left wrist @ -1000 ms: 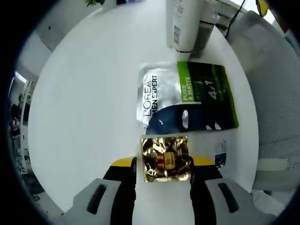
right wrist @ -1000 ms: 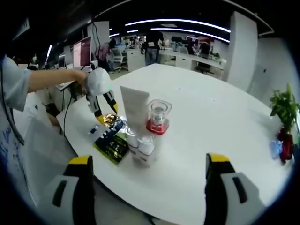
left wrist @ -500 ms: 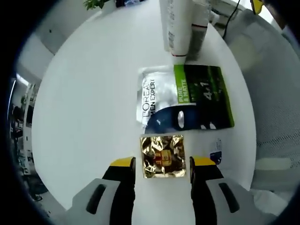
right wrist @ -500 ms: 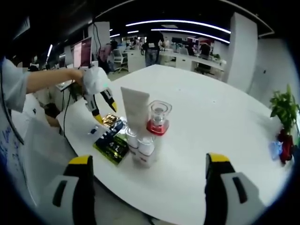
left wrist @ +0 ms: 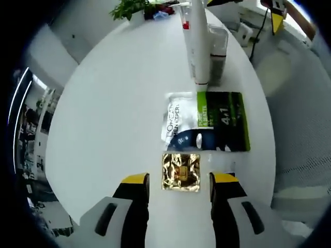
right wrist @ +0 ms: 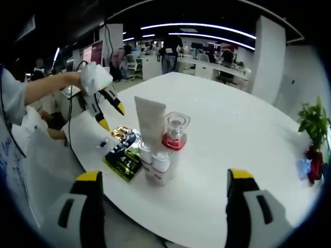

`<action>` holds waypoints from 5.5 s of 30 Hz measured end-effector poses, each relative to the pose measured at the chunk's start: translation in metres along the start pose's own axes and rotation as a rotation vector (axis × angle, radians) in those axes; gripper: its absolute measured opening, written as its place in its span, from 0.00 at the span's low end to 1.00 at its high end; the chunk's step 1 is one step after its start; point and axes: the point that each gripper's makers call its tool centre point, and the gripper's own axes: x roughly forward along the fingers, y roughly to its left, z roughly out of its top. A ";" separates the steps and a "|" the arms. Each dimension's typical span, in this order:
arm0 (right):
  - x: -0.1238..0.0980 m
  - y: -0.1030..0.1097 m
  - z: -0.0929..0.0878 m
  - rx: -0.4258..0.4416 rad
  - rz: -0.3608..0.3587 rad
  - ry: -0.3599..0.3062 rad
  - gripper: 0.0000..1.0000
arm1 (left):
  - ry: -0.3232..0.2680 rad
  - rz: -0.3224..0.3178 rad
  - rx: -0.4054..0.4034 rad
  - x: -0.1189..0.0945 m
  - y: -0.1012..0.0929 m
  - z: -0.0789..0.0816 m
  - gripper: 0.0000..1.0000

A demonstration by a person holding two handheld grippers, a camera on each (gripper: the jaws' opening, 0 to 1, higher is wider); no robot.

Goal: Arrange the skincare products in the storage area until every visible bottle or jar stands upright without overlapping.

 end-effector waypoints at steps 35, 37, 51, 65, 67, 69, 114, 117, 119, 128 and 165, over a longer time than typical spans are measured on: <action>0.004 0.002 0.009 -0.055 0.025 0.001 1.00 | -0.413 0.248 -0.374 -0.087 -0.024 0.040 0.72; 0.004 0.002 0.010 -0.055 0.023 -0.002 1.00 | -0.428 0.246 -0.386 -0.089 -0.027 0.040 0.74; 0.002 -0.002 0.010 -0.048 0.009 -0.013 1.00 | -0.500 0.297 -0.502 -0.100 -0.044 0.030 0.81; 0.003 0.002 0.007 -0.042 0.019 -0.014 1.00 | -0.539 0.320 -0.607 -0.105 -0.056 0.017 0.93; 0.004 0.003 0.006 -0.042 0.021 -0.012 1.00 | -0.535 0.318 -0.610 -0.104 -0.057 0.016 0.94; 0.004 0.003 0.006 -0.042 0.022 -0.010 1.00 | -0.535 0.324 -0.615 -0.105 -0.056 0.015 0.95; 0.002 0.002 0.007 -0.041 0.011 -0.015 1.00 | -0.574 0.328 -0.655 -0.105 -0.060 0.019 0.97; 0.001 0.002 0.008 -0.035 0.011 -0.020 1.00 | -0.566 0.327 -0.652 -0.105 -0.061 0.019 0.97; 0.001 0.001 0.007 -0.032 0.010 -0.022 1.00 | -0.569 0.331 -0.653 -0.107 -0.060 0.020 0.97; 0.002 0.001 0.005 -0.023 0.016 -0.021 1.00 | -0.577 0.335 -0.671 -0.107 -0.061 0.023 0.97; 0.003 0.005 0.006 -0.027 0.025 -0.022 1.00 | -0.580 0.372 -0.713 -0.114 -0.066 0.012 0.97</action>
